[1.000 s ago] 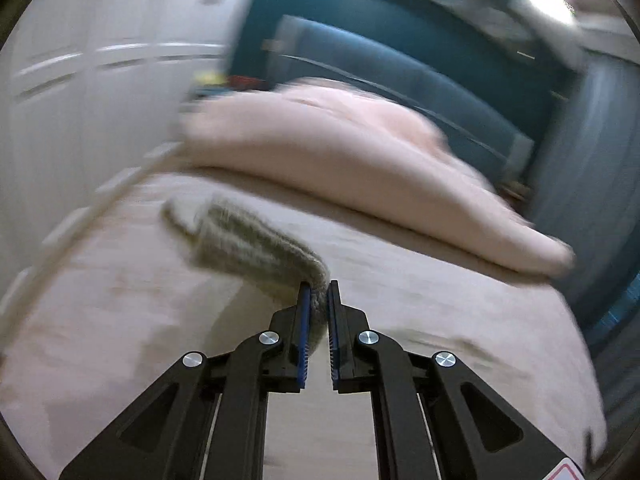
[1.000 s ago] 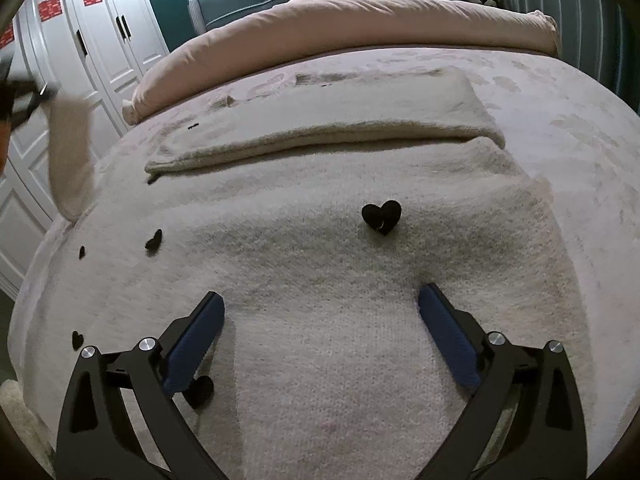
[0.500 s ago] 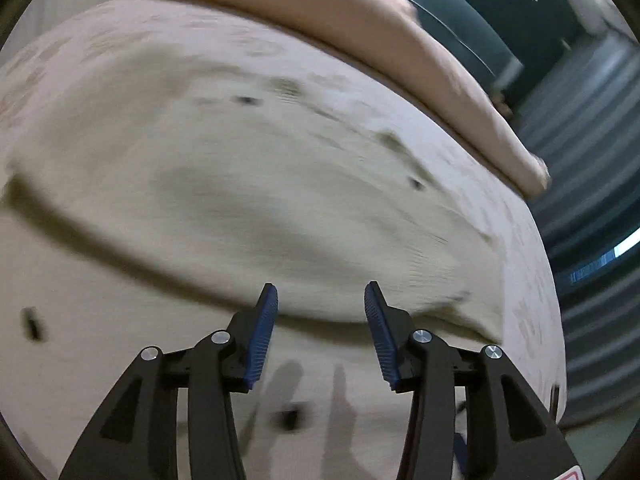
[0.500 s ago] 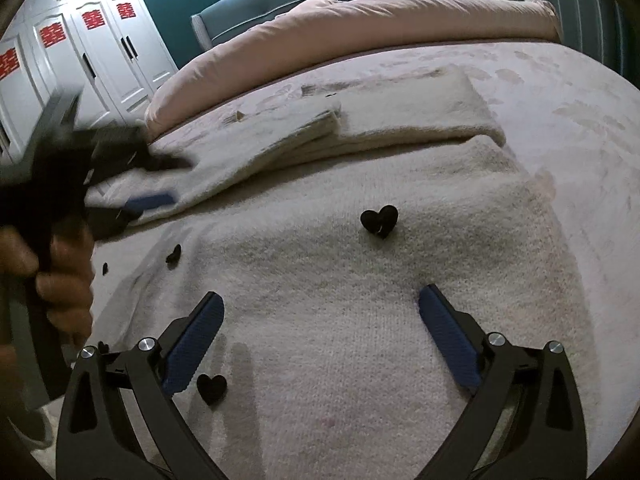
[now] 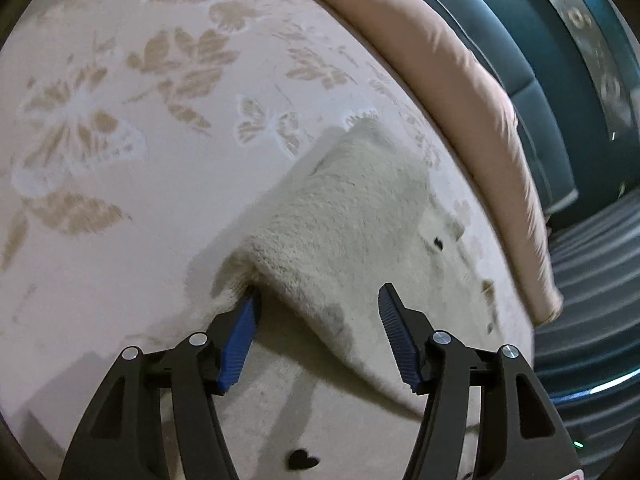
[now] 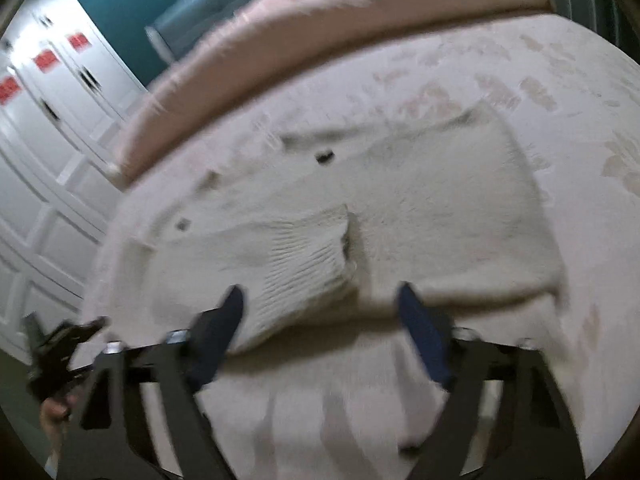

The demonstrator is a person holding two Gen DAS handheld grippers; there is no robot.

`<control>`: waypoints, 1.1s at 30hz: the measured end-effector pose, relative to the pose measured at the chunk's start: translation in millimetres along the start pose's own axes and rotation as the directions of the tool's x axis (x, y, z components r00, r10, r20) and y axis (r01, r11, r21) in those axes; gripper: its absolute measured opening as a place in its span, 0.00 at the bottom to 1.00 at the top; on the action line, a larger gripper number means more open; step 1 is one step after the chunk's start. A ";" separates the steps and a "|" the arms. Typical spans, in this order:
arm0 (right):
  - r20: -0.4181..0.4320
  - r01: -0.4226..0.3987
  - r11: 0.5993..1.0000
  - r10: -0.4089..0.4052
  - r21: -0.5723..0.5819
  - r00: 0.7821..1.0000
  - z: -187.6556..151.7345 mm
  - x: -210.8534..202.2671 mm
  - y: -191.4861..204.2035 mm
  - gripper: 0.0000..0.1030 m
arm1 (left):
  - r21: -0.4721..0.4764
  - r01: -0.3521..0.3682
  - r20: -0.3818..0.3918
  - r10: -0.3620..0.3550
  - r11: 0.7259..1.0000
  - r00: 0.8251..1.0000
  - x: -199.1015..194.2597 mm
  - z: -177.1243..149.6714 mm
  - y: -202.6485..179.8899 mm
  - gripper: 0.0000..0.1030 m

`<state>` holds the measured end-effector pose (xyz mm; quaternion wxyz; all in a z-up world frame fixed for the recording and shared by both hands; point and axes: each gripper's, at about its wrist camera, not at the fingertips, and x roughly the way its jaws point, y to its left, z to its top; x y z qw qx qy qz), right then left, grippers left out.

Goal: Fold small clothes

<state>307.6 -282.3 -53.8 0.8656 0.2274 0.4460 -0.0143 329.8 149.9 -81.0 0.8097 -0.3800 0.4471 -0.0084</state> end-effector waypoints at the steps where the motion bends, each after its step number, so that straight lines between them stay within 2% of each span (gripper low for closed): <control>1: -0.042 0.004 1.000 -0.005 -0.013 0.999 1.9 13.1 4.6 0.46 | 0.000 0.008 0.003 -0.008 1.000 1.000 1.0 0.8 -1.3 0.52; 2: -0.069 0.011 0.999 -0.014 -0.035 0.997 5.3 24.9 10.7 0.12 | 0.015 0.016 0.002 -0.016 1.000 1.000 3.7 2.1 -6.2 0.31; 3: -0.079 0.009 0.999 -0.012 -0.043 0.997 9.0 27.1 16.2 0.09 | 0.039 0.018 -0.003 -0.018 0.999 1.000 6.3 4.2 -13.9 0.05; 4: -0.043 -0.033 0.998 0.031 -0.048 0.999 15.9 17.0 25.3 0.09 | 0.054 0.025 0.005 -0.025 0.998 1.000 4.9 4.7 -18.7 0.05; 5: 0.042 -0.109 0.992 0.112 -0.065 0.993 23.7 -6.0 35.4 0.08 | 0.073 0.041 0.031 -0.044 0.996 0.999 0.3 7.3 -25.6 0.04; 6: 0.107 -0.148 0.985 0.157 -0.084 0.982 29.3 -25.5 42.0 0.08 | 0.102 0.055 0.072 -0.063 0.993 0.995 -8.5 9.7 -33.6 0.04; 7: 0.188 -0.198 0.975 0.215 -0.104 0.958 35.1 -50.3 46.6 0.08 | 0.133 0.052 0.108 -0.067 0.990 0.992 -15.3 11.6 -40.8 0.04; 8: 0.283 -0.247 0.962 0.271 -0.119 0.920 39.8 -76.2 44.4 0.08 | 0.166 0.043 0.140 -0.067 0.985 0.988 -21.1 11.9 -48.5 0.04; 9: 0.324 -0.245 0.963 0.270 -0.116 0.907 41.0 -84.1 38.8 0.08 | 0.182 0.031 0.152 -0.060 0.983 0.987 -20.1 11.0 -51.5 0.05; 10: 0.337 -0.201 0.975 0.223 -0.098 0.915 42.8 -79.8 27.8 0.08 | 0.197 0.019 0.147 -0.049 0.980 0.988 -15.5 8.2 -52.8 0.05; 11: 0.299 -0.135 0.988 0.152 -0.077 0.942 43.1 -62.6 16.0 0.08 | 0.216 0.006 0.132 -0.035 0.976 0.991 -8.1 5.1 -53.1 0.05; 12: 0.181 -0.034 0.998 0.042 -0.043 0.983 40.7 -23.6 -3.6 0.08 | 0.243 -0.038 0.110 0.012 0.969 0.994 4.7 -2.7 -51.2 0.05; 13: 0.080 0.038 0.999 -0.036 -0.025 0.996 35.9 5.2 -17.3 0.08 | 0.256 -0.065 0.090 0.044 0.965 0.995 15.3 -8.9 -48.5 0.05; 14: 0.015 0.094 0.995 -0.093 -0.019 0.996 29.0 23.8 -27.6 0.08 | 0.261 -0.080 0.067 0.064 0.962 0.996 24.8 -15.7 -44.9 0.05; 15: 0.035 0.067 0.998 -0.066 -0.005 0.997 23.8 20.8 -32.9 0.08 | 0.259 -0.093 0.057 0.081 0.961 0.995 32.8 -22.9 -38.2 0.05; 17: 0.105 0.001 1.000 -0.004 0.021 0.994 22.3 3.6 -33.8 0.09 | 0.270 -0.101 0.085 0.081 0.958 0.993 37.1 -30.9 -31.1 0.08; 18: 0.111 -0.001 1.000 -0.002 0.024 0.994 20.2 3.5 -35.2 0.09 | 0.289 -0.107 0.111 0.078 0.951 0.991 37.3 -34.7 -29.9 0.08; 20: 0.015 0.055 0.998 -0.055 0.000 0.998 16.8 27.4 -40.7 0.09 | 0.286 -0.108 0.121 0.076 0.952 0.990 36.0 -35.1 -28.8 0.11; 22: 0.052 0.038 0.999 -0.038 0.004 0.998 13.7 18.7 -40.4 0.14 | 0.281 -0.098 0.125 0.065 0.955 0.990 34.7 -36.2 -25.9 0.11; 23: 0.081 0.064 0.998 -0.065 0.022 0.995 13.0 5.6 -38.1 0.19 | 0.281 -0.090 0.129 0.056 0.955 0.990 34.4 -36.9 -24.0 0.11; 25: 0.147 0.063 0.998 -0.066 0.020 0.987 11.4 -14.8 -30.3 0.19 | 0.274 -0.068 0.138 0.031 0.959 0.990 34.4 -38.7 -19.2 0.12; 26: 0.189 0.043 0.999 -0.041 -0.004 0.981 11.6 -27.3 -17.6 0.19 | 0.272 -0.063 0.139 0.025 0.960 0.990 35.0 -40.0 -19.0 0.12; 28: 0.192 -0.012 0.998 0.024 -0.061 0.981 19.8 -29.4 7.8 0.25 | 0.270 -0.058 0.144 0.019 0.961 0.989 33.0 -41.4 -19.3 0.12; 31: 0.111 -0.148 0.972 0.170 -0.183 0.979 30.8 -9.7 66.2 0.38 | 0.267 -0.047 0.146 0.008 0.963 0.989 33.1 -42.1 -17.6 0.12; 33: 0.038 -0.220 0.933 0.240 -0.284 0.970 35.0 16.6 116.6 0.45 | 0.261 -0.036 0.146 -0.003 0.965 0.989 33.3 -41.4 -16.1 0.12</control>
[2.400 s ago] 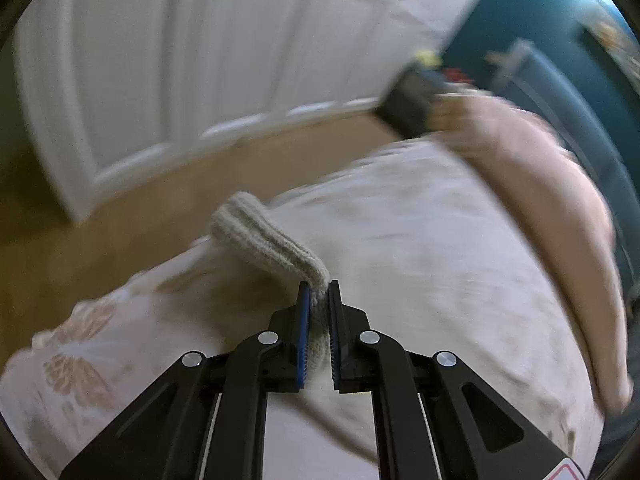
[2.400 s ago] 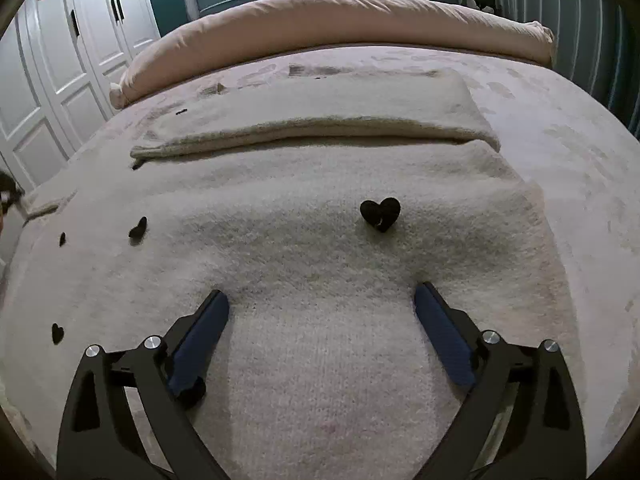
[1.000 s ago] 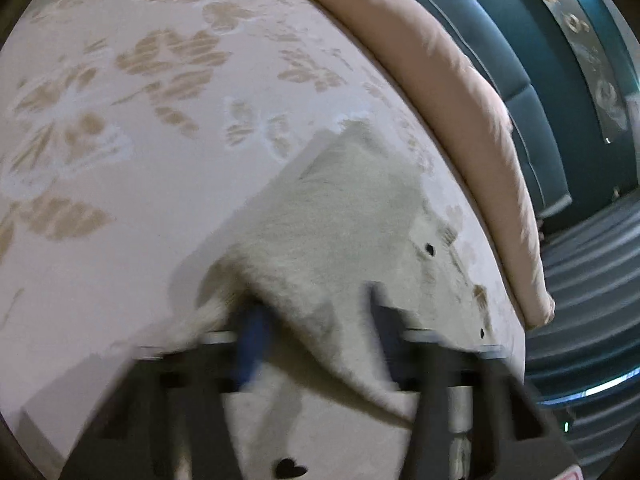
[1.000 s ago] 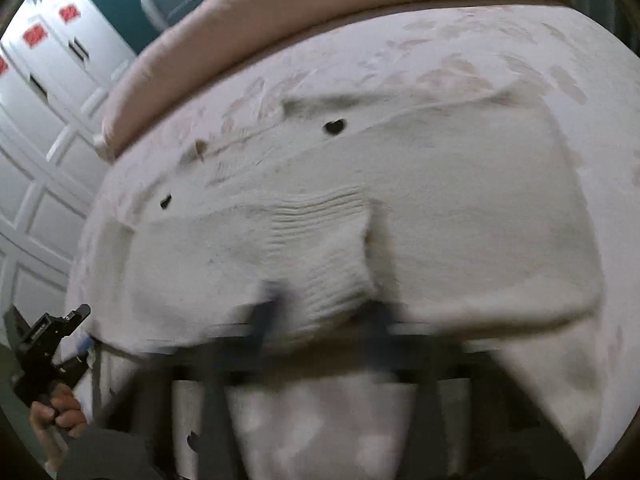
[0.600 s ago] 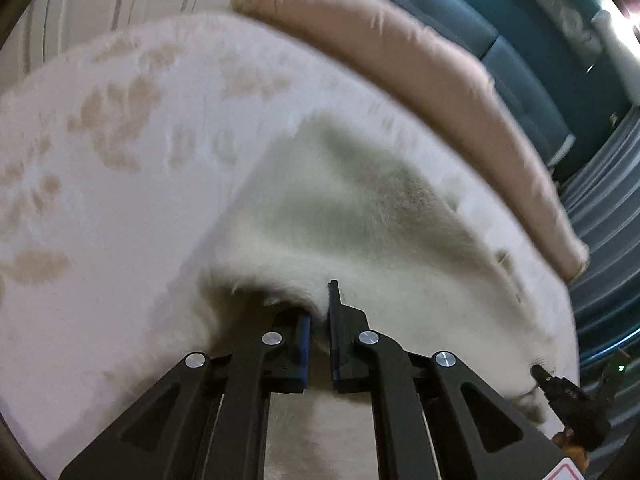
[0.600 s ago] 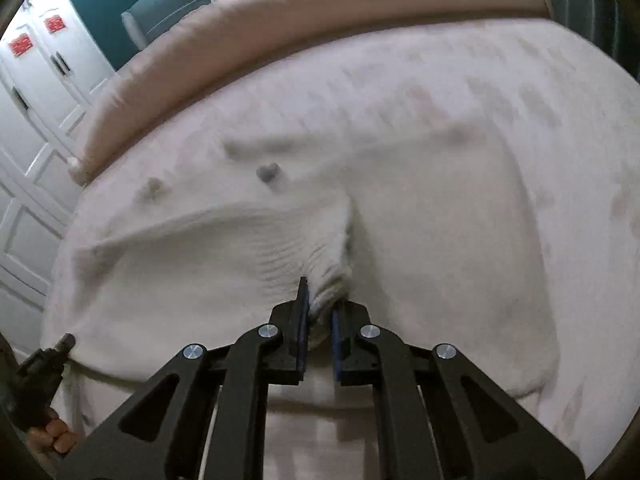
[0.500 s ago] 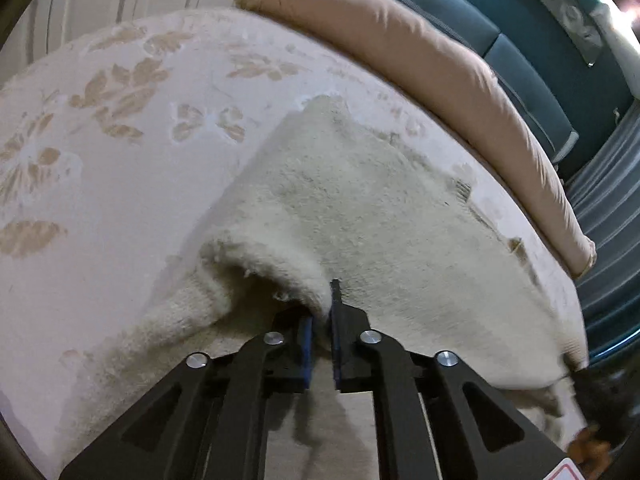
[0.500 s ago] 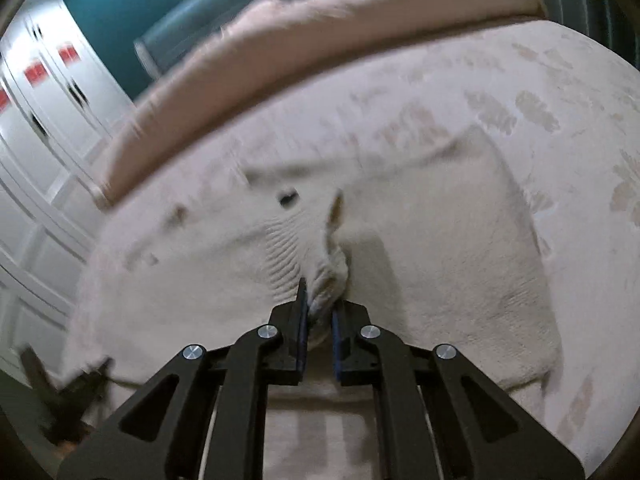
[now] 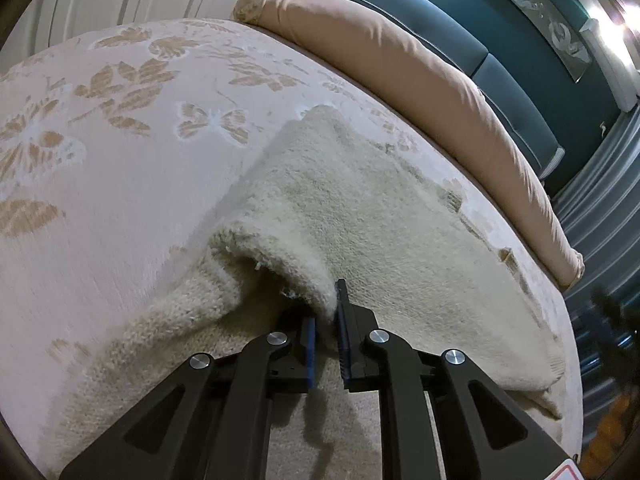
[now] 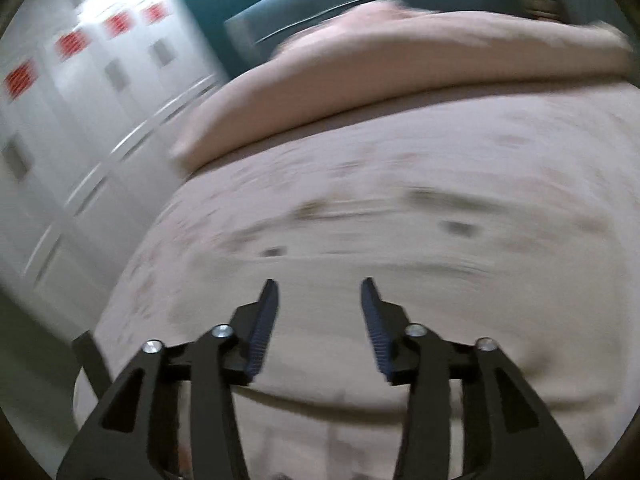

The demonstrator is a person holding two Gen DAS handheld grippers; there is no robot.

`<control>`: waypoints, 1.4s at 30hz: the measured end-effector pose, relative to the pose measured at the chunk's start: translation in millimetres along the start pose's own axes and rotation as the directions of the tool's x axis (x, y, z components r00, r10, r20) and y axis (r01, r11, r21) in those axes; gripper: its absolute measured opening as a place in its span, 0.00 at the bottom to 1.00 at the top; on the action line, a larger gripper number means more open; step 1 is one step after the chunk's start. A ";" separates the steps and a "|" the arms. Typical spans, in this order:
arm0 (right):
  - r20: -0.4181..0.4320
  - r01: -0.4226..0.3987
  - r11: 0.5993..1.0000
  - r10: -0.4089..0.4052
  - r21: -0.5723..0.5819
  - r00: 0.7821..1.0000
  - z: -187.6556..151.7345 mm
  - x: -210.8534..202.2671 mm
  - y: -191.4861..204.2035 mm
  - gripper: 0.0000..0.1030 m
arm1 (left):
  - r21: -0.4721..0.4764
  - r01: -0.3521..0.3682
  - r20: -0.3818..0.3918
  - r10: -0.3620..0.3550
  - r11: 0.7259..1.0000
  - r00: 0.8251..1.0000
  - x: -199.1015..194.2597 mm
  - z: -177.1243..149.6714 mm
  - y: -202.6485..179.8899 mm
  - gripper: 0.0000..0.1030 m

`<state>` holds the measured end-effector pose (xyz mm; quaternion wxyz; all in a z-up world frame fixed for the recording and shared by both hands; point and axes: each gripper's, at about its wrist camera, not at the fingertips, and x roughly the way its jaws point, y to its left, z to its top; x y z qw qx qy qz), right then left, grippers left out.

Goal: Fold small clothes

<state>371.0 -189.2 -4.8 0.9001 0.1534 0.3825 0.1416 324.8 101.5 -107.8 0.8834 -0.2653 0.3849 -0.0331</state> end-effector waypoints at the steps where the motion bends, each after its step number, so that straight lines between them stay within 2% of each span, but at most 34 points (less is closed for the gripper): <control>1: -0.022 -0.022 0.999 0.021 -0.041 1.000 3.2 15.2 16.2 0.45 | -0.003 0.005 0.001 -0.005 1.000 1.000 -0.2 -0.1 0.3 0.12; 4: -0.117 -0.082 0.983 0.063 -0.163 0.991 17.5 75.3 62.4 0.45 | -0.012 0.024 0.009 -0.024 1.000 1.000 -0.7 -1.2 3.3 0.12; 6: -0.167 -0.102 0.966 0.063 -0.238 0.984 22.6 111.7 93.2 0.49 | -0.016 0.033 0.015 -0.033 0.999 0.999 -1.0 -2.4 4.8 0.12; 8: -0.203 -0.117 0.954 0.061 -0.277 0.977 19.7 131.7 107.3 0.61 | -0.015 0.036 0.020 -0.036 0.999 0.999 -1.0 -3.0 4.8 0.12; 12: -0.313 -0.112 0.937 0.003 -0.331 0.950 13.5 189.3 117.7 0.60 | -0.022 0.051 0.026 -0.050 0.998 0.998 -0.8 -4.1 6.8 0.12; 13: -0.329 -0.108 0.930 -0.015 -0.351 0.944 10.1 197.4 117.9 0.45 | -0.022 0.052 0.027 -0.052 0.998 0.998 -0.4 -4.2 7.4 0.12; 14: -0.333 -0.109 0.922 -0.023 -0.371 0.943 8.4 198.1 116.3 0.20 | -0.023 0.054 0.027 -0.054 0.998 0.998 -0.5 -4.2 7.6 0.12; 16: -0.305 -0.129 0.908 0.001 -0.399 0.952 12.5 192.0 120.9 0.03 | -0.023 0.057 0.030 -0.057 0.998 0.998 -0.8 -4.5 7.6 0.12; 19: -0.180 -0.153 0.933 0.097 -0.327 0.979 42.9 168.6 112.2 0.02 | -0.019 0.058 0.034 -0.057 0.998 0.998 -0.6 -5.7 7.1 0.12; 20: -0.159 -0.147 0.940 0.101 -0.309 0.982 47.7 168.7 107.6 0.00 | -0.015 0.057 0.035 -0.056 0.998 0.998 -0.3 -5.8 6.6 0.12; 21: -0.153 -0.103 0.953 0.061 -0.286 0.986 50.3 178.5 97.2 0.00 | -0.014 0.054 0.034 -0.053 0.998 0.998 0.1 -6.0 6.3 0.12; 23: -0.246 -0.045 0.959 -0.027 -0.279 0.969 42.9 207.9 84.3 0.00 | -0.013 0.052 0.034 -0.051 0.999 0.998 0.0 -6.3 5.9 0.12; 24: -0.285 0.001 0.947 -0.098 -0.320 0.954 32.9 221.8 79.9 0.00 | -0.013 0.052 0.034 -0.051 0.999 0.998 0.0 -6.2 5.7 0.12; 25: -0.276 0.008 0.943 -0.105 -0.333 0.955 30.4 220.4 79.9 0.00 | -0.013 0.051 0.033 -0.051 0.999 0.998 0.0 -6.3 5.6 0.12; 26: -0.257 0.000 0.949 -0.086 -0.315 0.963 32.6 213.0 81.2 0.01 | -0.013 0.051 0.034 -0.051 0.999 0.998 -0.2 -6.1 5.5 0.12; 28: -0.217 -0.102 0.964 0.048 -0.246 0.975 41.0 188.3 86.4 0.06 | -0.014 0.054 0.037 -0.054 0.998 0.998 -0.1 -6.1 5.8 0.12; 30: -0.208 -0.181 0.949 0.128 -0.258 0.970 43.9 174.0 101.1 0.26 | -0.012 0.053 0.040 -0.053 0.999 0.998 0.0 -6.8 5.5 0.12; 31: -0.216 -0.194 0.940 0.136 -0.281 0.967 43.3 173.6 109.4 0.46 | -0.011 0.051 0.040 -0.051 0.999 0.998 0.1 -7.0 5.2 0.12; 32: -0.224 -0.201 0.930 0.134 -0.309 0.965 42.1 174.6 116.8 0.53 | -0.011 0.050 0.039 -0.050 0.999 0.998 0.3 -6.8 4.9 0.12; 35: -0.301 -0.200 0.898 0.080 -0.393 0.950 28.5 198.9 133.2 0.51 | -0.012 0.050 0.039 -0.050 0.999 0.998 0.4 -6.8 5.0 0.12; 36: -0.331 -0.192 0.887 0.047 -0.421 0.942 22.4 210.3 135.9 0.45 | -0.012 0.051 0.039 -0.050 0.999 0.998 0.3 -6.7 5.1 0.12; 37: -0.348 -0.190 0.868 0.022 -0.458 0.937 16.9 217.7 139.2 0.19 | -0.012 0.052 0.039 -0.051 0.999 0.998 0.2 -6.8 5.1 0.12; 38: -0.351 -0.191 0.858 0.014 -0.477 0.936 13.5 218.3 140.1 0.06 | -0.012 0.052 0.041 -0.052 0.999 0.998 0.0 -7.0 5.2 0.12; 41: -0.278 -0.191 0.854 0.057 -0.483 0.959 27.7 209.3 142.2 0.04 | -0.007 0.052 0.046 -0.052 0.999 0.998 0.1 -8.2 5.2 0.12; 42: -0.229 -0.167 0.869 0.064 -0.465 0.971 40.3 205.6 136.0 0.04 | -0.004 0.052 0.048 -0.052 0.999 0.998 0.5 -8.5 4.9 0.12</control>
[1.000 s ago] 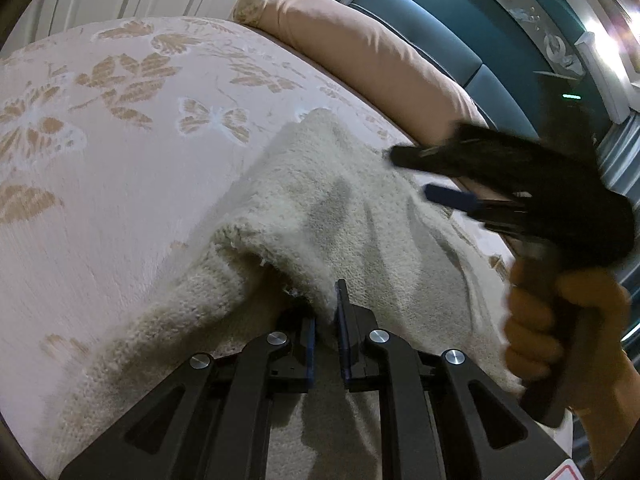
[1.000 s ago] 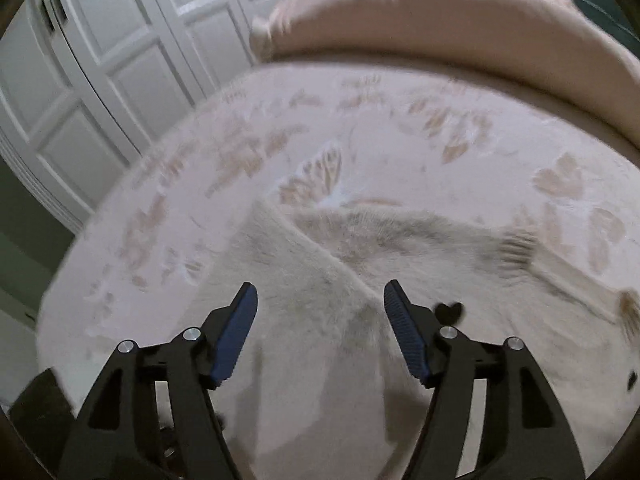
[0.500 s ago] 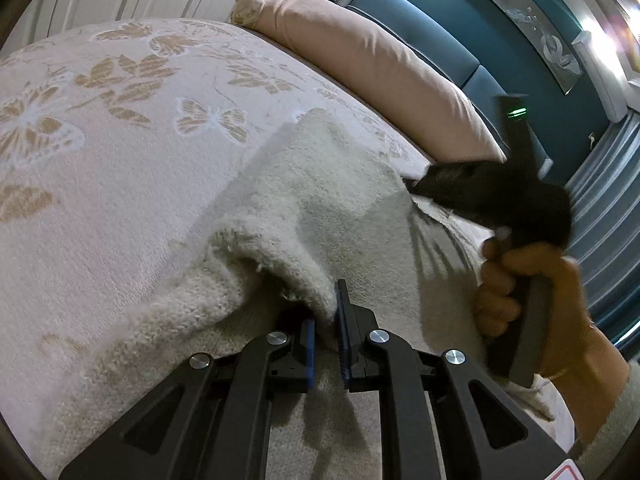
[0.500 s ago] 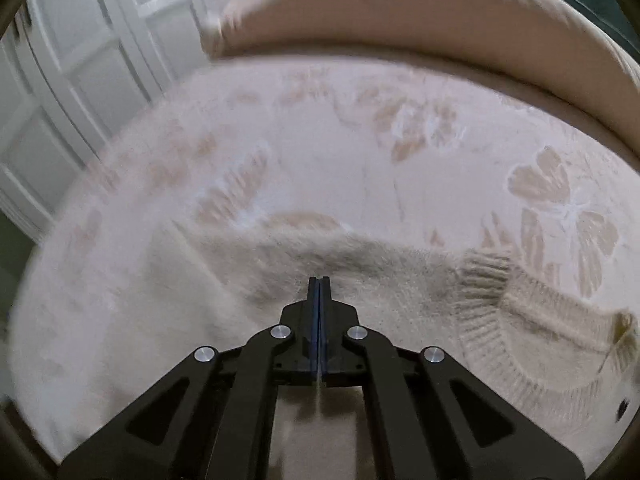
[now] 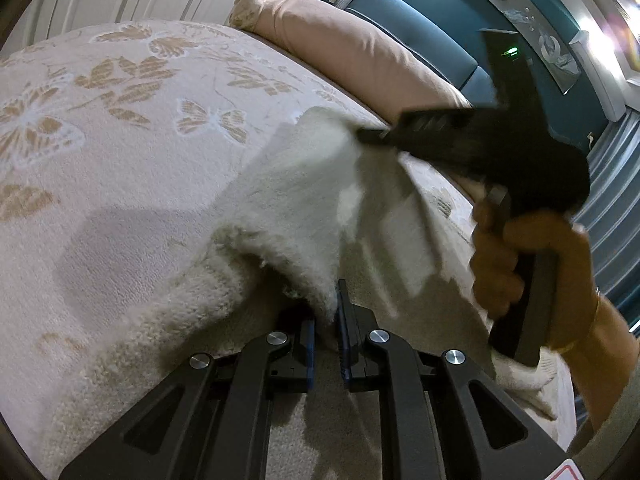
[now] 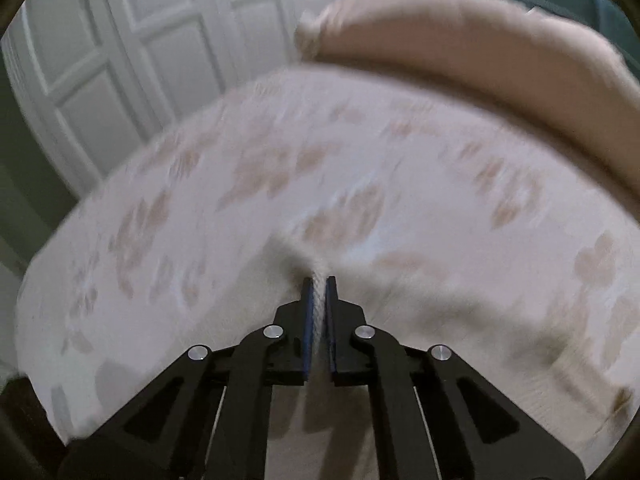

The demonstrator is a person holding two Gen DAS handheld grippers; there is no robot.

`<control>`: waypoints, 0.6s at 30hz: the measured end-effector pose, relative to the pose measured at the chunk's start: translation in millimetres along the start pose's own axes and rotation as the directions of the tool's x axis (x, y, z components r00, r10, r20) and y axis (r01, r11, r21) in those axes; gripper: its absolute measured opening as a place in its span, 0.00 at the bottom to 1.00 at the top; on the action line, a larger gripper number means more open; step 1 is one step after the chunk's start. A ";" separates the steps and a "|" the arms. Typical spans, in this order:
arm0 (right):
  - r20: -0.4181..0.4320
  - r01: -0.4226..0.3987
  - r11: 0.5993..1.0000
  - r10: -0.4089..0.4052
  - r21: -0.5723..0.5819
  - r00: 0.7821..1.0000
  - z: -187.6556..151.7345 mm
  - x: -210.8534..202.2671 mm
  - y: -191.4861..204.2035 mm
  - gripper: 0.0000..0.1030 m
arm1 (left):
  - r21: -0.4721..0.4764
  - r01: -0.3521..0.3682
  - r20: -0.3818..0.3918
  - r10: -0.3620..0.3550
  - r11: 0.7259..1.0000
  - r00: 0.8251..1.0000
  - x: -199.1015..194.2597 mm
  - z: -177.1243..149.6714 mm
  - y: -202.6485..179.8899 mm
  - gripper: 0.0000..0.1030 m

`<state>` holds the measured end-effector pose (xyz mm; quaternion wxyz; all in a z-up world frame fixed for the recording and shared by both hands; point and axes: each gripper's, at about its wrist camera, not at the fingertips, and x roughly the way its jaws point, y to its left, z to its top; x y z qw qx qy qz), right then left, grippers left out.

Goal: Fold small clothes

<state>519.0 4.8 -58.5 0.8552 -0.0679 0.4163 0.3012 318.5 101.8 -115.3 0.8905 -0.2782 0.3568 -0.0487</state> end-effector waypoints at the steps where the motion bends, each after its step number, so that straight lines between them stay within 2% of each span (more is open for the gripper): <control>1: 0.011 0.008 1.000 -0.008 0.024 1.000 3.7 4.3 -5.8 0.04 | 0.004 0.000 0.000 0.000 1.000 1.000 0.7 -0.3 -0.6 0.12; 2: -0.019 0.021 0.998 -0.020 0.056 1.000 1.4 15.5 -17.6 0.04 | 0.007 -0.001 0.000 0.001 1.000 1.000 0.9 -1.0 -0.9 0.12; 4: -0.121 0.049 0.998 -0.045 0.035 0.992 -12.3 37.5 -18.2 0.03 | 0.010 -0.005 -0.002 0.005 1.000 1.000 1.5 -1.1 -1.1 0.12; 5: -0.117 0.053 0.998 -0.050 0.027 0.992 -13.5 38.1 -15.8 0.04 | 0.010 -0.006 -0.004 0.006 1.000 1.000 1.6 -1.2 -0.7 0.12; 8: -0.081 0.014 0.991 -0.003 0.133 0.997 -2.7 14.6 -24.1 0.07 | 0.007 -0.003 -0.004 0.003 1.000 1.000 1.9 -0.5 0.1 0.12; 9: -0.027 0.025 0.987 -0.021 0.159 0.999 -1.6 -10.8 -25.1 0.08 | 0.005 -0.001 -0.004 0.001 1.000 1.000 1.5 -0.2 0.5 0.12; 10: 0.019 0.026 0.983 -0.030 0.180 0.999 -4.6 -31.7 -25.5 0.14 | 0.002 0.000 -0.006 0.000 1.000 1.000 1.6 0.3 0.7 0.12; 11: 0.052 0.018 0.978 -0.029 0.209 0.998 -9.7 -53.0 -27.7 0.25 | 0.000 0.000 -0.009 0.000 1.000 1.000 1.5 0.8 0.8 0.12; 13: 0.089 0.025 0.956 -0.053 0.293 0.995 -36.1 -101.6 -39.4 0.35 | -0.012 0.007 -0.020 -0.007 1.000 1.000 0.7 3.5 1.4 0.12; 14: 0.090 0.048 0.946 -0.081 0.321 0.993 -54.5 -122.1 -46.9 0.36 | -0.024 0.020 -0.026 -0.020 1.000 0.999 -0.3 5.3 2.4 0.12; 15: 0.088 0.086 0.925 -0.128 0.370 0.988 -87.3 -153.6 -61.2 0.39 | -0.049 0.041 -0.037 -0.043 0.998 0.998 -3.4 8.8 4.7 0.15; 16: 0.075 0.119 0.904 -0.163 0.411 0.984 -110.2 -171.5 -71.0 0.47 | -0.069 0.050 -0.048 -0.054 0.996 0.997 -7.1 11.8 6.3 0.16; 17: 0.050 0.176 0.871 -0.223 0.459 0.974 -139.7 -193.8 -84.3 0.52 | -0.084 0.049 -0.056 -0.054 0.995 0.997 -12.2 14.5 7.3 0.21; 18: 0.032 0.223 0.846 -0.272 0.485 0.962 -160.0 -209.9 -94.2 0.52 | -0.089 0.038 -0.054 -0.043 0.995 0.998 -18.1 16.6 7.4 0.31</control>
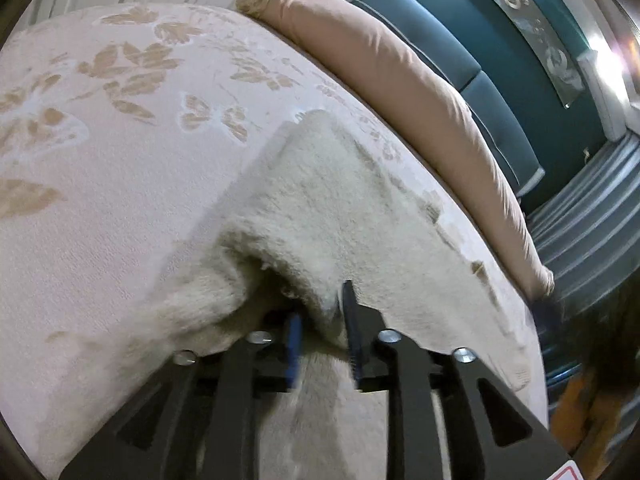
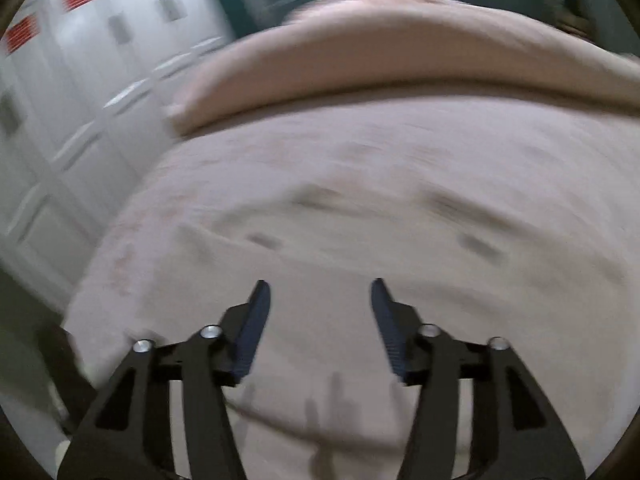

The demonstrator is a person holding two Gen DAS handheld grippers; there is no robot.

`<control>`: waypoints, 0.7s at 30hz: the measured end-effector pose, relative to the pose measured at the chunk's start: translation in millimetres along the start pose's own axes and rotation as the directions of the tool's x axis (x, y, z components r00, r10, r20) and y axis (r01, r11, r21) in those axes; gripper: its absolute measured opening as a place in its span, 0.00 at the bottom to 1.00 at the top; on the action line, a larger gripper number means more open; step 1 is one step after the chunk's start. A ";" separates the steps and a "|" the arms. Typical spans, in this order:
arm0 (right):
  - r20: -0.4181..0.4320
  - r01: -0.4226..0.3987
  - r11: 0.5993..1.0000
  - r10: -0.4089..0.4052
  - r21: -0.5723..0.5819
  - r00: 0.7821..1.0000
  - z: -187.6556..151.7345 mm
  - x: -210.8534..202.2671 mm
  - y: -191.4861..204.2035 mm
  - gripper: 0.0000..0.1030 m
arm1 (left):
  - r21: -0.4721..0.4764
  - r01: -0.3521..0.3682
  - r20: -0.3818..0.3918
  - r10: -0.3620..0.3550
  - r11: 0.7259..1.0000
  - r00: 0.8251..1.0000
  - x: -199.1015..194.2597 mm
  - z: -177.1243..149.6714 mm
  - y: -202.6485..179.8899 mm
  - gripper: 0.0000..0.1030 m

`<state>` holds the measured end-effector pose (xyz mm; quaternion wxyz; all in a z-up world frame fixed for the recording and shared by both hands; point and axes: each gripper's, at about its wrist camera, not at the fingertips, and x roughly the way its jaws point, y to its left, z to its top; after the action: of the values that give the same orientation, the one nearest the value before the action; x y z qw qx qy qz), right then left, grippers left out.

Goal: Fold small clothes

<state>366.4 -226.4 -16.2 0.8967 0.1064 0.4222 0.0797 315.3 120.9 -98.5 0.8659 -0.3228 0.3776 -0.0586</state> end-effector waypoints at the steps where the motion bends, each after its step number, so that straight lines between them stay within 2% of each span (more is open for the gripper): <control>1: 0.009 0.057 0.998 -0.057 0.023 0.998 -13.7 -14.3 -22.6 0.53 | 0.003 -0.018 0.013 0.018 1.000 1.000 -6.8 1.9 -1.3 0.36; 2: 0.007 0.091 0.995 -0.091 0.041 0.996 -22.3 -21.5 -37.1 0.56 | 0.014 -0.044 0.033 0.043 0.999 0.999 -14.2 4.1 -3.3 0.43; 3: -0.014 0.123 0.989 -0.122 0.077 0.992 -32.9 -26.7 -56.0 0.58 | 0.027 -0.079 0.038 0.078 0.997 0.996 -18.3 7.4 -6.1 0.45; 4: -0.033 0.131 0.986 -0.128 0.103 0.991 -38.4 -27.6 -66.9 0.60 | 0.039 -0.098 0.019 0.097 0.994 0.995 -17.2 9.9 -8.5 0.45; 5: -0.057 0.137 0.982 -0.130 0.132 0.990 -42.3 -24.8 -77.1 0.66 | 0.065 -0.141 -0.029 0.143 0.988 0.989 -10.2 13.6 -13.2 0.45; 7: -0.087 0.144 0.975 -0.131 0.168 0.988 -43.3 -11.6 -84.1 0.70 | 0.100 -0.193 -0.064 0.200 0.976 0.978 -0.2 17.4 -19.8 0.45; 8: -0.103 0.127 0.972 -0.109 0.196 0.989 -43.0 -3.2 -86.0 0.65 | 0.116 -0.214 -0.073 0.223 0.970 0.972 2.6 17.7 -21.8 0.42; 9: -0.109 0.107 0.971 -0.085 0.213 0.990 -43.7 1.1 -85.1 0.54 | 0.132 -0.235 -0.086 0.247 0.963 0.965 8.1 20.1 -25.6 0.33; 10: -0.109 0.093 0.970 -0.070 0.224 0.992 -44.3 4.9 -83.9 0.20 | 0.143 -0.242 -0.096 0.257 0.960 0.962 10.8 21.8 -27.5 0.20; 11: -0.099 0.088 0.968 -0.067 0.233 0.993 -39.2 4.1 -81.8 0.08 | 0.158 -0.238 -0.111 0.257 0.958 0.960 13.2 25.5 -31.1 0.05; 13: 0.034 0.002 0.960 -0.012 0.280 0.999 -30.9 -23.5 -78.1 0.07 | 0.169 -0.246 -0.087 0.263 0.954 0.961 8.2 32.4 -34.0 0.05; 15: 0.115 -0.025 0.959 -0.007 0.282 0.993 -29.6 -48.6 -75.7 0.06 | 0.189 -0.263 -0.063 0.279 0.946 0.958 4.0 38.5 -33.0 0.05; 16: 0.126 -0.015 0.960 -0.022 0.281 0.992 -33.6 -52.0 -78.2 0.06 | 0.193 -0.271 -0.062 0.287 0.943 0.956 4.9 38.8 -30.6 0.05; 17: 0.103 0.011 0.960 -0.041 0.278 0.994 -38.0 -45.6 -81.4 0.06 | 0.194 -0.284 -0.081 0.304 0.939 0.949 10.6 38.0 -25.7 0.05; 19: -0.059 0.119 0.955 -0.107 0.273 0.993 -59.5 -3.6 -94.5 0.06 | 0.193 -0.300 -0.122 0.326 0.934 0.937 26.5 31.2 -13.0 0.06; 20: -0.087 0.124 0.955 -0.104 0.270 0.991 -69.0 8.6 -98.9 0.06 | 0.198 -0.300 -0.109 0.325 0.933 0.940 27.0 30.9 -13.3 0.07; 21: -0.050 0.109 0.957 -0.099 0.270 0.994 -71.0 4.1 -97.4 0.06 | 0.222 -0.312 -0.095 0.339 0.924 0.936 26.4 29.8 -16.8 0.07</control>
<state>319.2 -310.7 -88.5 0.8687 0.2047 0.4504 -0.0243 357.0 113.9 -89.5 0.8652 -0.1606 0.4743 0.0265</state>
